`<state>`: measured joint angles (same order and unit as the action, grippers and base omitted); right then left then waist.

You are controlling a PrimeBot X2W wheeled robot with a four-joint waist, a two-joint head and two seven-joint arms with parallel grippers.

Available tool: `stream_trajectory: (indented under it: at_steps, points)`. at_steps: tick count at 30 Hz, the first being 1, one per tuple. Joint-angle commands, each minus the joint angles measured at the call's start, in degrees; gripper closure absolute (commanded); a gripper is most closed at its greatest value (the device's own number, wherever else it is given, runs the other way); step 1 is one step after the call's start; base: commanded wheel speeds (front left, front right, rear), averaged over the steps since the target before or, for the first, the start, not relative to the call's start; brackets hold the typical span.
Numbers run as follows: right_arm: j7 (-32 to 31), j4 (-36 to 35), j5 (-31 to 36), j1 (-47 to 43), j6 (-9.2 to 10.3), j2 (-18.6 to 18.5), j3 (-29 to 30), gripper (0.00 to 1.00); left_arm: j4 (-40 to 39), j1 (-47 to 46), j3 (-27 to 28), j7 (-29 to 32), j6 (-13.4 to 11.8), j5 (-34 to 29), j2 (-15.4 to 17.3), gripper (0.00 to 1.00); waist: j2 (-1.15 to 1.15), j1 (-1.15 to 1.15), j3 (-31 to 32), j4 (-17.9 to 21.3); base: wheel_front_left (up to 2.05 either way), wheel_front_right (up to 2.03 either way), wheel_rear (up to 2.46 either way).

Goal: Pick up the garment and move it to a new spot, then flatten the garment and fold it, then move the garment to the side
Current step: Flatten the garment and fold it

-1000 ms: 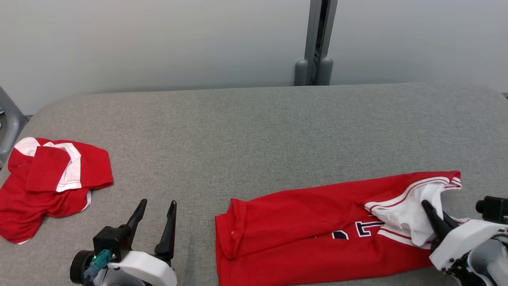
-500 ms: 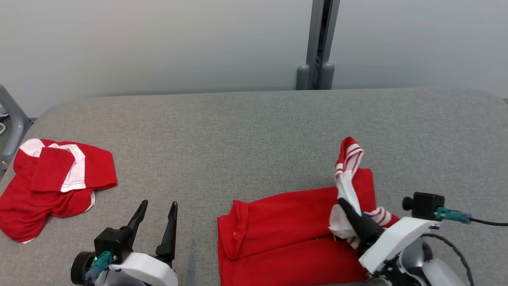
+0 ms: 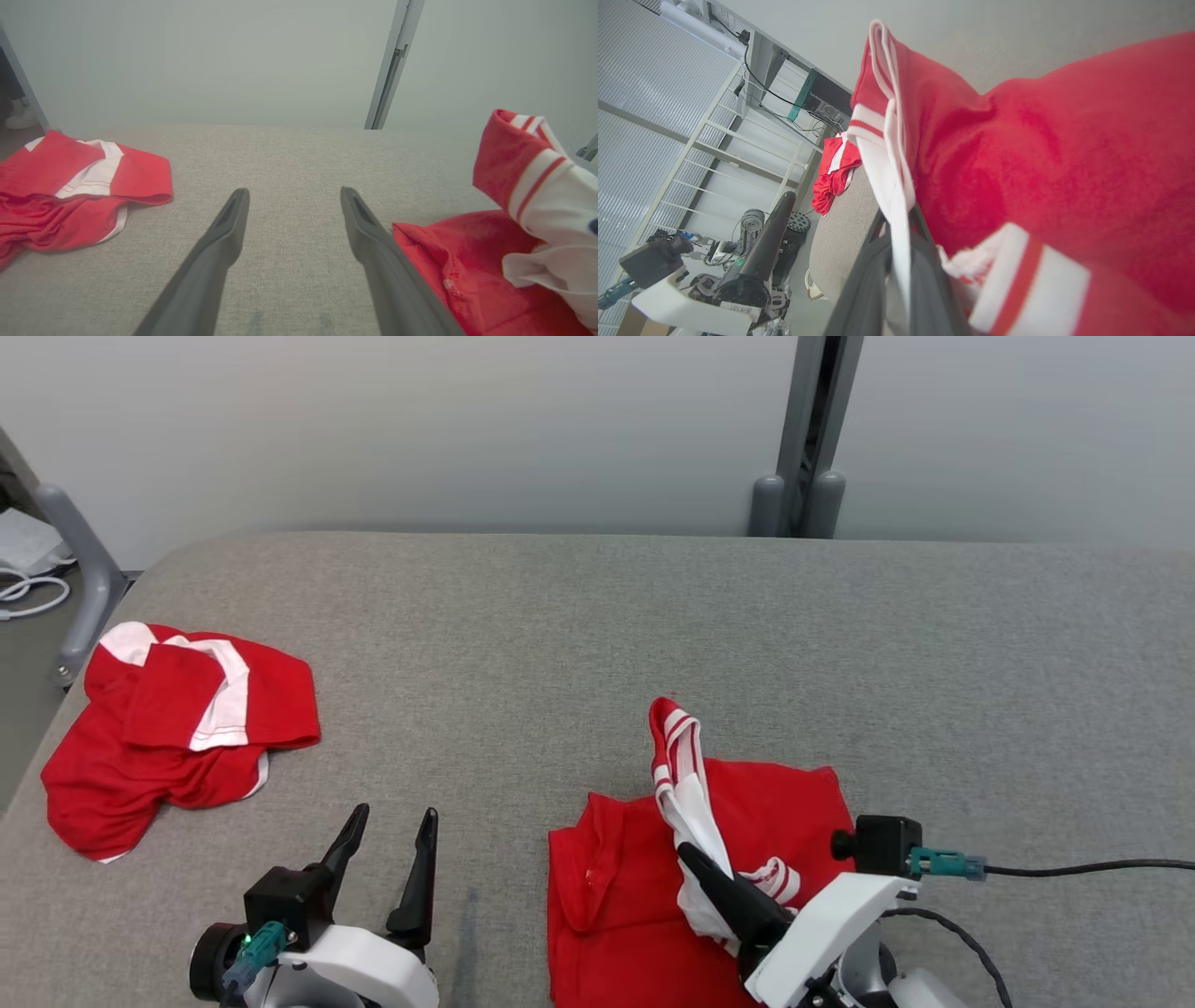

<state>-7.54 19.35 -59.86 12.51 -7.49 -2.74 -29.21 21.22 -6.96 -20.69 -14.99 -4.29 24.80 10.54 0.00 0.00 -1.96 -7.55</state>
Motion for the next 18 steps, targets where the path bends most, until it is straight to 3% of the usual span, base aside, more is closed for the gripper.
stream_trajectory:
  at_steps: [1,16,17,18]
  points:
    - [1.1,0.6,-1.5,0.9,0.00,-0.4,-1.1,1.00,0.2,-0.8,0.1,-0.2,0.2,0.1,0.1,0.00,0.00,0.00,-0.3,-1.1,0.00,0.00,0.00]
    - [12.0,12.3,-17.6,8.8,0.00,-0.3,-14.5,1.00,1.3,-1.5,0.5,-0.2,1.1,-0.7,-1.5,0.00,0.00,0.00,-2.1,-5.9,0.00,0.00,0.00]
    - [12.8,13.5,-18.5,9.3,0.00,-0.3,-15.4,0.88,1.4,-1.5,0.6,-0.2,1.2,-0.7,-1.5,0.00,0.00,0.00,-2.1,-6.1,0.00,0.00,0.00]
    - [13.5,14.4,-19.4,9.9,0.00,-0.3,-16.3,0.09,1.5,-1.5,0.7,-0.2,1.4,-0.9,-1.5,0.00,0.00,0.00,-2.1,-6.2,0.00,0.00,0.00]
